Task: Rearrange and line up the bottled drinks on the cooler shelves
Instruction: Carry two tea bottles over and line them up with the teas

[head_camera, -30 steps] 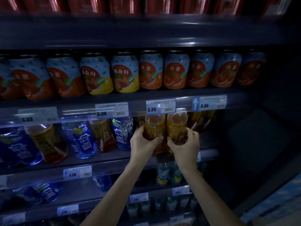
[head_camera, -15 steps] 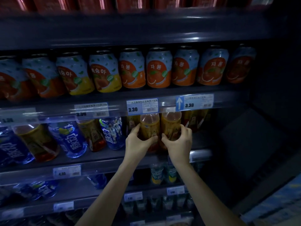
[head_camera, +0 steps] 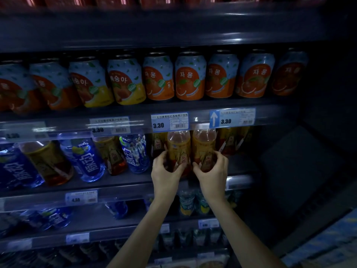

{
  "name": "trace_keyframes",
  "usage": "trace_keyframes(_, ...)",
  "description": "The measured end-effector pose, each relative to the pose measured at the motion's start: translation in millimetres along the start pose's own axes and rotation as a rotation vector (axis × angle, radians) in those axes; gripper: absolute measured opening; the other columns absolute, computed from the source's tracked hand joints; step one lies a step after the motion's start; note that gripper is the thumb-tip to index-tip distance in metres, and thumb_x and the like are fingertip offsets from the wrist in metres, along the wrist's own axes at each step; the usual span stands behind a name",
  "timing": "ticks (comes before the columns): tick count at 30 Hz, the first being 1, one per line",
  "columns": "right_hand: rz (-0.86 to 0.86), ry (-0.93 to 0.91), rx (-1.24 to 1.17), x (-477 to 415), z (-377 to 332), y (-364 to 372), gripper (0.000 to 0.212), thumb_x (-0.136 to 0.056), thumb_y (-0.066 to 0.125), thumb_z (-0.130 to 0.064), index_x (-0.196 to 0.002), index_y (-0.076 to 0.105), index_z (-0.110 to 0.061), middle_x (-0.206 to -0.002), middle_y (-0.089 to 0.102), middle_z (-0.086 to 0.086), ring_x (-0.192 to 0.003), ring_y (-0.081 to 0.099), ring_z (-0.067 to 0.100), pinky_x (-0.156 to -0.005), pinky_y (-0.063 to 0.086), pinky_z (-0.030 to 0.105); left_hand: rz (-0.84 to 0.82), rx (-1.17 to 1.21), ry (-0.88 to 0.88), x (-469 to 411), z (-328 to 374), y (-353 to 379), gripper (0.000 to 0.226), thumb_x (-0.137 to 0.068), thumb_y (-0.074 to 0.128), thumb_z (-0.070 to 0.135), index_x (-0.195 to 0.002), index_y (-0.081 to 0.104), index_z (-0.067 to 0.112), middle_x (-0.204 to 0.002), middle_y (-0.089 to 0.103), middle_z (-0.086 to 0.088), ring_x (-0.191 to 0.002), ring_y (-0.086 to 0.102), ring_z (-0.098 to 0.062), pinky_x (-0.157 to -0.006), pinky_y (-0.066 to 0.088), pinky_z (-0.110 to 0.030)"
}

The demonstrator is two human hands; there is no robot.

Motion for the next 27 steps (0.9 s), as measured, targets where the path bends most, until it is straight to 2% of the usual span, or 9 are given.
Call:
trace_keyframes(2,0.007,-0.001,0.019,0,0,0,0.071,-0.071,0.084,-0.031,-0.128,0.048,-0.009,-0.121,0.049,0.001,-0.109,0.051,0.011,-0.084,0.034,0.002,0.004,-0.004,0.002,-1,-1,-2,0.07,-0.072,0.083,0.035,-0.133,0.051,0.024,-0.12,0.052,0.012,-0.107,0.052,0.002,-0.084,0.04,-0.009)
trace_keyframes(5,0.016,-0.006,0.038,0,0,0,0.071,-0.071,0.083,-0.033,-0.128,0.049,-0.009,-0.12,0.05,0.0,-0.108,0.052,0.011,-0.083,0.041,0.014,0.017,-0.014,0.026,0,0,-2,0.066,-0.072,0.083,0.031,-0.131,0.054,0.022,-0.115,0.053,0.014,-0.104,0.05,0.013,-0.08,0.04,-0.001)
trace_keyframes(8,0.016,-0.003,0.051,-1,3,-3,0.071,-0.071,0.082,-0.035,-0.129,0.049,-0.01,-0.12,0.049,-0.001,-0.107,0.053,0.012,-0.081,0.041,0.017,0.02,-0.017,0.038,1,-2,4,0.065,-0.073,0.083,0.03,-0.131,0.055,0.02,-0.112,0.053,0.017,-0.103,0.049,0.017,-0.079,0.04,0.001)
trace_keyframes(10,0.026,0.001,0.064,-4,6,-9,0.072,-0.072,0.082,-0.036,-0.13,0.049,-0.01,-0.121,0.05,0.0,-0.108,0.053,0.013,-0.082,0.042,0.019,-0.006,-0.014,0.052,2,0,11,0.065,-0.073,0.083,0.031,-0.131,0.055,0.021,-0.11,0.052,0.021,-0.103,0.05,0.017,-0.081,0.043,-0.002)
trace_keyframes(13,0.034,0.005,0.083,-10,14,-21,0.072,-0.073,0.082,-0.035,-0.131,0.049,-0.009,-0.121,0.05,0.002,-0.109,0.054,0.017,-0.086,0.046,0.026,-0.06,-0.024,0.082,3,6,27,0.067,-0.073,0.082,0.033,-0.133,0.054,0.021,-0.113,0.054,0.018,-0.107,0.052,0.009,-0.086,0.044,-0.007)
trace_keyframes(18,0.049,0.027,0.105,-21,29,-43,0.072,-0.072,0.082,-0.037,-0.13,0.049,-0.009,-0.119,0.05,0.001,-0.108,0.056,0.02,-0.085,0.053,0.034,-0.123,0.014,0.106,12,17,57,0.066,-0.076,0.081,0.032,-0.134,0.053,0.021,-0.112,0.052,0.022,-0.105,0.051,0.011,-0.082,0.042,-0.003)
trace_keyframes(22,0.07,0.05,0.122,-31,42,-60,0.071,-0.071,0.082,-0.035,-0.129,0.051,-0.008,-0.118,0.051,0.002,-0.106,0.057,0.019,-0.081,0.048,0.027,-0.166,0.003,0.126,16,24,80,0.068,-0.076,0.08,0.034,-0.136,0.051,0.021,-0.115,0.053,0.017,-0.109,0.054,0.003,-0.091,0.049,-0.018)
trace_keyframes(24,0.08,0.069,0.139,-35,47,-67,0.072,-0.071,0.083,-0.035,-0.129,0.051,-0.005,-0.118,0.053,0.006,-0.108,0.057,0.022,-0.083,0.047,0.029,-0.184,-0.003,0.13,17,27,90,0.069,-0.076,0.08,0.036,-0.137,0.05,0.02,-0.118,0.053,0.012,-0.111,0.054,-0.002,-0.095,0.05,-0.026)
trace_keyframes(27,0.097,0.119,0.175,-41,55,-76,0.072,-0.072,0.083,-0.034,-0.129,0.052,-0.001,-0.12,0.056,0.015,-0.111,0.056,0.031,-0.088,0.049,0.037,-0.206,-0.008,0.125,19,31,104,0.07,-0.077,0.079,0.037,-0.137,0.049,0.018,-0.122,0.054,0.01,-0.114,0.053,-0.005,-0.097,0.049,-0.029)
Point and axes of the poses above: each hand's wrist, its own x-axis away from the middle knuckle, its own y-axis out of the palm, z = x × y, the point moved 8 cm from there along -x, towards the middle knuckle
